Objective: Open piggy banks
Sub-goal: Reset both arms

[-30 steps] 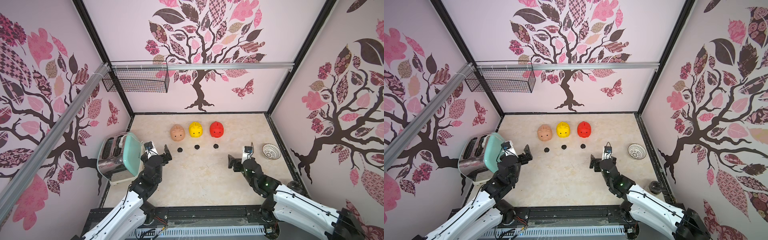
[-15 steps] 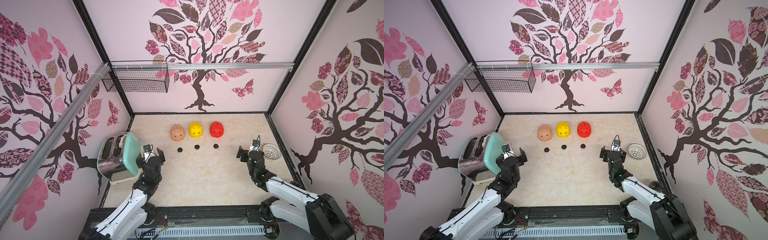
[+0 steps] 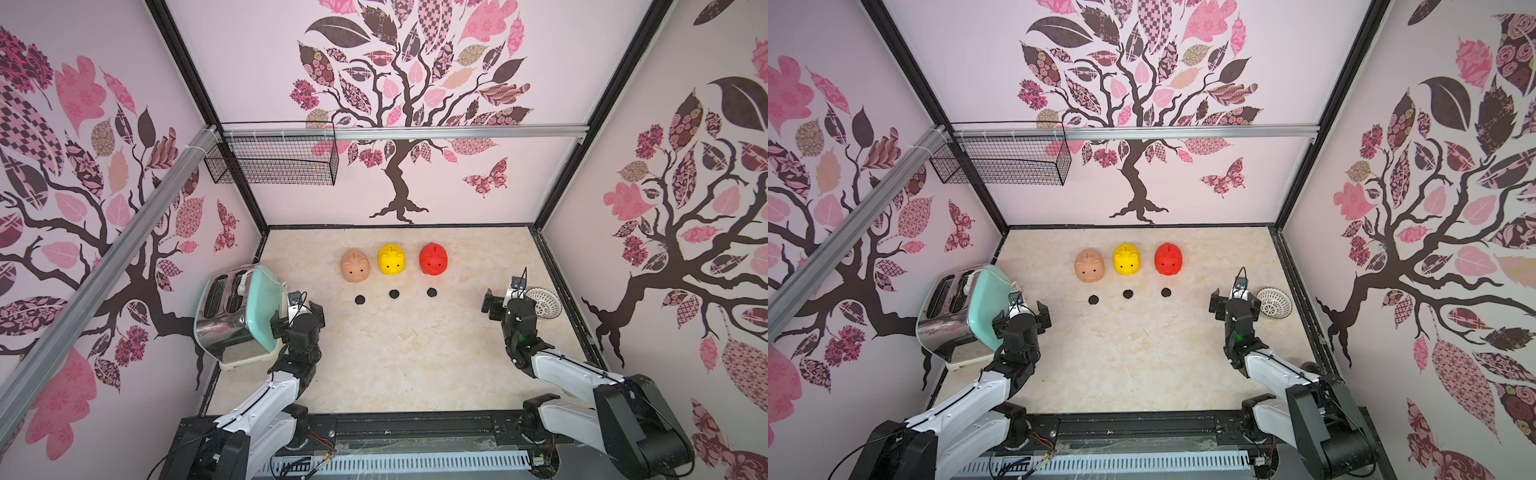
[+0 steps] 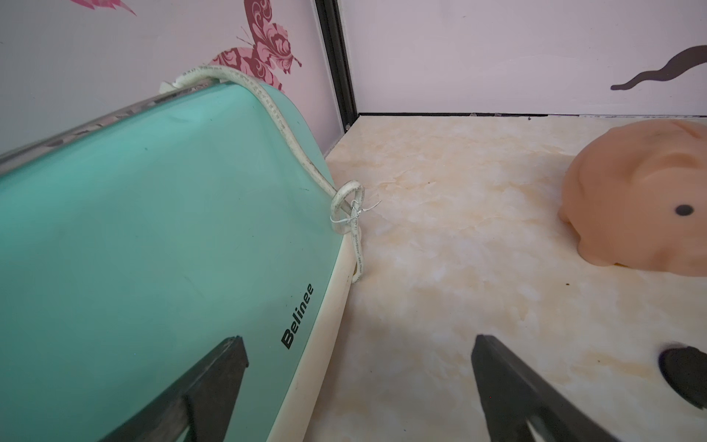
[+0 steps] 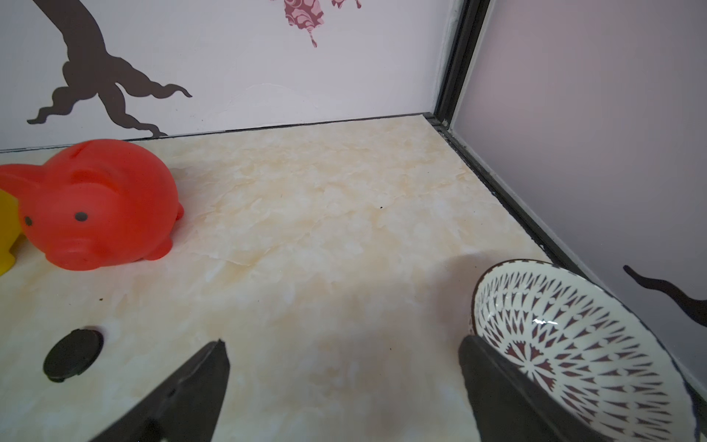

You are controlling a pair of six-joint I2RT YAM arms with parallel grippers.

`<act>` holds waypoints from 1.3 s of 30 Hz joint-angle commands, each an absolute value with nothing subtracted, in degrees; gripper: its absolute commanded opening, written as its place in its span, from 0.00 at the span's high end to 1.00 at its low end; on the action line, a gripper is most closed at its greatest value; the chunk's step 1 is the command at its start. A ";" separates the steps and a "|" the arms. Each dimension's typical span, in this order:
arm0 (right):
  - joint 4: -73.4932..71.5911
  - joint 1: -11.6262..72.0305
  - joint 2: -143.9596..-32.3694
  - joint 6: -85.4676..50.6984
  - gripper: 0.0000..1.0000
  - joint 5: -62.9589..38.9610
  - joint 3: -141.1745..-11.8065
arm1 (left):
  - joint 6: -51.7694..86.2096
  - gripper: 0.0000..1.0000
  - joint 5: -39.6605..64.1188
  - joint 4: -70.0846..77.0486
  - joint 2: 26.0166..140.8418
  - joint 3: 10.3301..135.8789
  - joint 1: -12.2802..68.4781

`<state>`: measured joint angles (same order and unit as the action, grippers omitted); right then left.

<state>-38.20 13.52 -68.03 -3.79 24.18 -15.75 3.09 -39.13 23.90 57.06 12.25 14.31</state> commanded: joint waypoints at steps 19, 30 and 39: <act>-58.54 4.50 -83.73 -0.11 0.00 6.89 -17.93 | 3.44 0.02 -5.50 44.01 74.98 17.42 -0.53; -68.83 4.48 -89.20 0.45 0.00 6.44 -15.04 | 2.58 0.02 -2.64 45.93 79.28 19.25 -2.47; -66.56 4.23 -88.81 0.00 0.00 7.16 -15.79 | 2.05 0.02 -0.53 46.58 88.71 23.74 -2.91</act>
